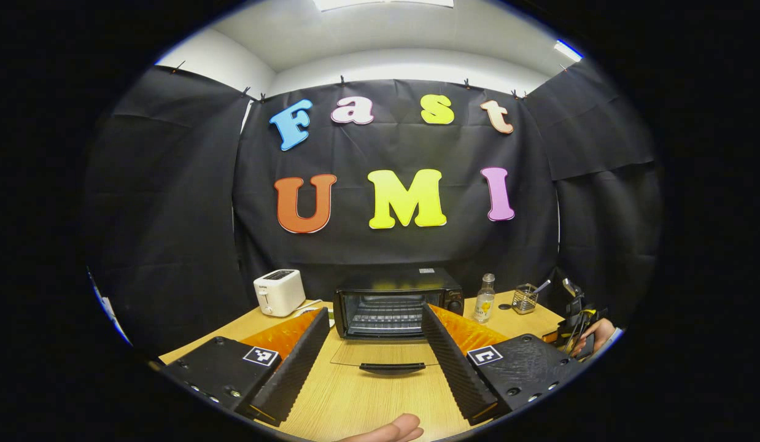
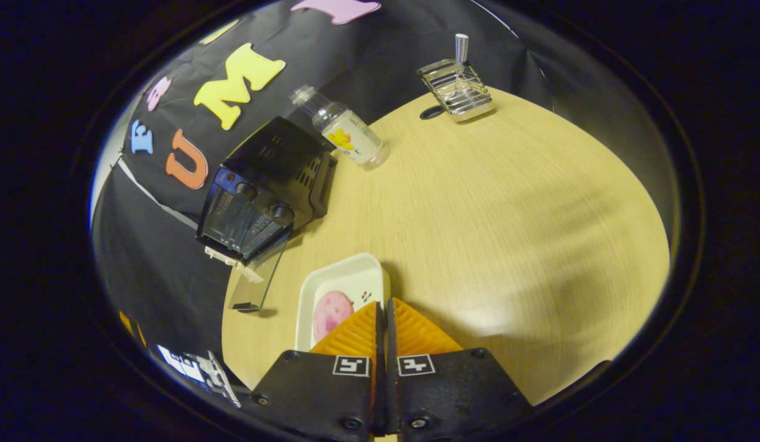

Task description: Open the electric oven with the left hand, put the food in, and close the electric oven.

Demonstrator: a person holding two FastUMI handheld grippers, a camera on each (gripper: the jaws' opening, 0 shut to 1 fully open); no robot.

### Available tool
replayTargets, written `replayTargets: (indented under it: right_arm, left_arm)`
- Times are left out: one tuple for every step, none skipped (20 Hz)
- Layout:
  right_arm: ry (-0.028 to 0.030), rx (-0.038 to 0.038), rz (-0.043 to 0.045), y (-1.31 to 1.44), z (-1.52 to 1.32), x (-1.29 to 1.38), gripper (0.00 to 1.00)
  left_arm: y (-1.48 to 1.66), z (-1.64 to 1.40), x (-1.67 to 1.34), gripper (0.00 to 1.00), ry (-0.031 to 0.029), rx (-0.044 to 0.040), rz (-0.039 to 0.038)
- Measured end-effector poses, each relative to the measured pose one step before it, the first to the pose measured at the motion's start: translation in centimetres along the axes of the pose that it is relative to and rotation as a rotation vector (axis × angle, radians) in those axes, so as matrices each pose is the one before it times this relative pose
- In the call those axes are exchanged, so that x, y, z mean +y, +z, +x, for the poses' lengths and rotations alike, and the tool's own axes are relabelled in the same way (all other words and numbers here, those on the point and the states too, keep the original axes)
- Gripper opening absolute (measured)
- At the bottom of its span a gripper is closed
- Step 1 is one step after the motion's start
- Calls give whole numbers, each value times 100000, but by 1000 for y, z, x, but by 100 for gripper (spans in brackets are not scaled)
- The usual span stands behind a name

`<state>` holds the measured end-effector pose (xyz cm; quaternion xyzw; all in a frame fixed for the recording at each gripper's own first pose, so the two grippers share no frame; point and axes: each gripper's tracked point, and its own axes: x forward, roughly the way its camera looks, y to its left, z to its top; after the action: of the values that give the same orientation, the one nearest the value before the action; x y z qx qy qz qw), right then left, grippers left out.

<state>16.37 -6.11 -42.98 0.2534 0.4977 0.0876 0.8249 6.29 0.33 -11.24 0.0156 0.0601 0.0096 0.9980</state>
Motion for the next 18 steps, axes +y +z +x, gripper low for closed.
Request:
replayTargets:
  right_arm:
    - [167,-664,-384,245,-605,395,4]
    - [633,-40,-286,-9,-829,607,4]
    - [1699,-214,-683,-24,-856,1013,4]
    - [1351,-418,-807,164,-619,940,4]
    - [1315,-341,-574,169,-457,1122,4]
    - [1248,-131,-468,-187,-338,1388,4]
    - [1532,39,-248,51,-265,1342,4]
    - [1654,-14,-377,-89,-98,1372,4]
    - [1435,298,-445,-64,-32,1363,4]
    - [1375,99,-656,-68,213,1416,4]
    - [1059,372,-1007,-208,294,1255,4]
    - [1112,322,-724,-176,391,1324,4]
    - [858,581,-456,-202,577,1217,4]
    - [732,579,-64,-239,732,1102,4]
    - [612,694,132,-198,890,1070,4]
    - [573,1215,-694,-256,1098,1072,4]
    - [53,1605,-1143,-369,1181,811,4]
    - [-365,1302,38,-400,1124,753,4]
  left_arm:
    - [-151,-64,131,96,-149,180,154]
    - [-96,-73,111,96,-269,-128,55]
    - [-38,-57,252,96,-253,-105,-139]
    - [-111,-79,269,96,-235,-209,-398]
    - [-260,-119,187,96,-524,99,-456]
    - [-36,-149,304,96,-250,45,-376]
    - [-199,-183,421,96,39,-126,-252]
    - [-22,-166,509,96,312,-175,-342]
    - [-320,-84,518,96,414,100,-336]
    - [-274,-231,679,96,1066,277,-390]
    - [-170,13,811,96,1384,147,1]
    - [-72,-111,699,96,1146,114,380]
    - [-149,-277,630,96,1073,82,69]
    - [-6,-181,510,96,747,-561,-308]
    - [-127,-155,629,96,667,-637,-395]
    - [4,-66,707,96,1080,-325,-455]
    - [-57,-36,576,96,1080,-485,-61]
    - [-50,-161,616,96,831,-172,475]
